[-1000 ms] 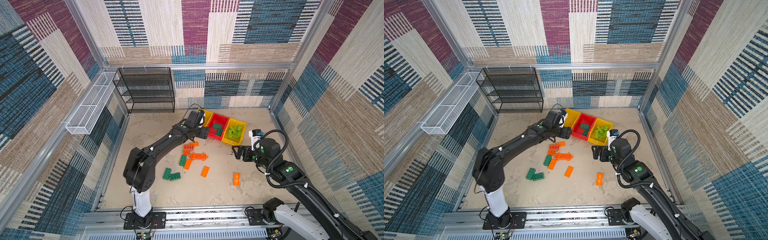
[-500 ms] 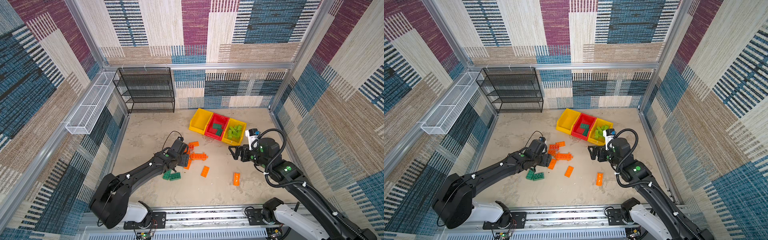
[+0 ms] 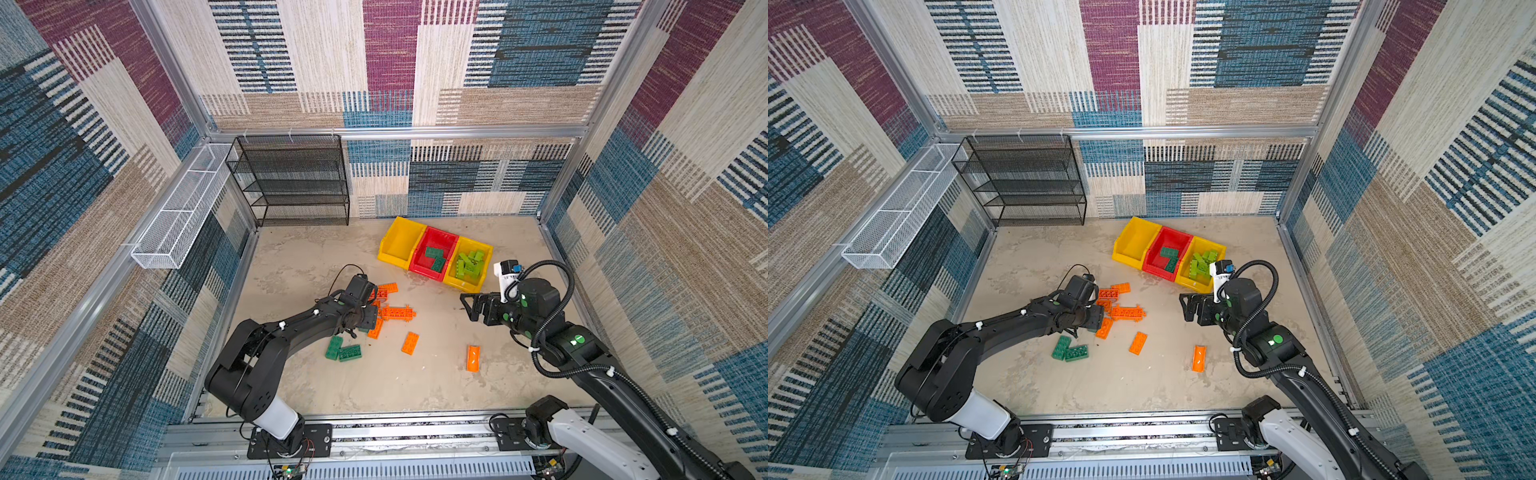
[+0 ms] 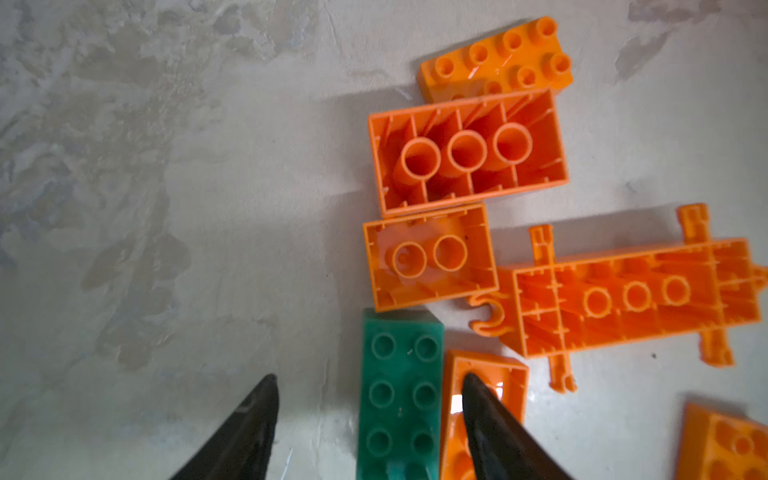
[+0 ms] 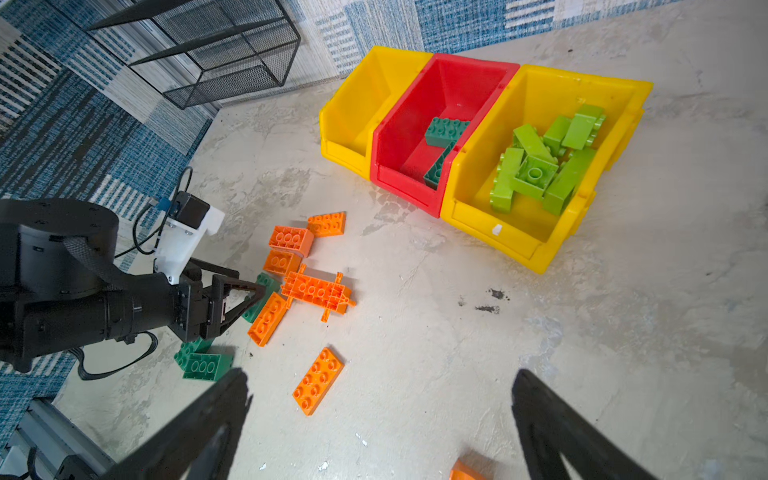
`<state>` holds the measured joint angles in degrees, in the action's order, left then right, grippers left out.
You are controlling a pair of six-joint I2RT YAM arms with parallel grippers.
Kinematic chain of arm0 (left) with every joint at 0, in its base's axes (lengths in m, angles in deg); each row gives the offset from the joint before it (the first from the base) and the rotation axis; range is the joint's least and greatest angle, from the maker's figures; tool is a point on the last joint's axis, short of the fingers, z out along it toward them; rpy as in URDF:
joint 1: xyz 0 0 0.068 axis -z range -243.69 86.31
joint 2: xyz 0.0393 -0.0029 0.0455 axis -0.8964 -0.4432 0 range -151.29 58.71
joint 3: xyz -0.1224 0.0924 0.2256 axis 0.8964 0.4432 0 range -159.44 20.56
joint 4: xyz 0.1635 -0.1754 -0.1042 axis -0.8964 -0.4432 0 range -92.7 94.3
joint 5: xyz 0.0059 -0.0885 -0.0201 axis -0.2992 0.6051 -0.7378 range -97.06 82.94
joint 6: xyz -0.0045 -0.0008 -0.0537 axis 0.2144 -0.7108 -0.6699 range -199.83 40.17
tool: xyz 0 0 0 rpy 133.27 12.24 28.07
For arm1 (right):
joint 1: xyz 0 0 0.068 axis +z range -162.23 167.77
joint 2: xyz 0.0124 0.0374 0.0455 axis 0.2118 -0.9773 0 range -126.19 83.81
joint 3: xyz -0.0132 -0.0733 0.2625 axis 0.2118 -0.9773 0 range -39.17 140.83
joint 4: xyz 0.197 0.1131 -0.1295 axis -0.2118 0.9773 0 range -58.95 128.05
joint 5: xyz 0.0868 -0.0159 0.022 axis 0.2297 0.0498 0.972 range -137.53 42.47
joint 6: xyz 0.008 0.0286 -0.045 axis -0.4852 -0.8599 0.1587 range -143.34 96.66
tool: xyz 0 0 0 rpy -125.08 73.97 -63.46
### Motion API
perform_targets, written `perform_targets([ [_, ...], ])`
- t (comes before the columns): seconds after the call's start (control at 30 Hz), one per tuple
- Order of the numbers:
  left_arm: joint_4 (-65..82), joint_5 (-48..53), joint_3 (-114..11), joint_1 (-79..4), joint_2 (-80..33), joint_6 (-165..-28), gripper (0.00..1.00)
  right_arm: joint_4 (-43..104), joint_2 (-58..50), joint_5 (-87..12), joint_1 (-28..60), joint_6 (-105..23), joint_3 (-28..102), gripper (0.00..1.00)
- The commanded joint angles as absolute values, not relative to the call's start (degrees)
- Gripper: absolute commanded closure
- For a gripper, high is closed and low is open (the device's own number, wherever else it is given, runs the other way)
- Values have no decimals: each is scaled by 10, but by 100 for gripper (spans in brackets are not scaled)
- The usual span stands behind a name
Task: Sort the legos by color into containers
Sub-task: 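Move the left gripper back to the dark-green bricks near the robot, then grasp a dark-green brick beside the orange bricks with the left gripper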
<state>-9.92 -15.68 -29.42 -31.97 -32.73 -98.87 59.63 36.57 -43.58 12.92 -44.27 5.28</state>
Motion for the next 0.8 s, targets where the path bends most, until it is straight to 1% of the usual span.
perform_targets([
  [0.0, -84, -146, -307, -321, -345, -973, 30, 588, 357, -444, 130, -450, 62, 0],
  [0.23, -79, -135, -311, -325, -372, -970, 38, 597, 352, -460, 130, -454, 73, 0],
  [0.43, -76, -126, -290, -338, -354, -972, 42, 601, 350, -464, 130, -456, 78, 0],
  [0.53, -76, -123, -281, -342, -343, -976, 46, 603, 350, -466, 130, -457, 79, 0],
  [0.63, -78, -115, -273, -343, -330, -978, 45, 607, 351, -465, 130, -457, 83, 0],
  [0.77, -78, -104, -258, -343, -305, -982, 39, 613, 355, -466, 130, -457, 85, 0],
])
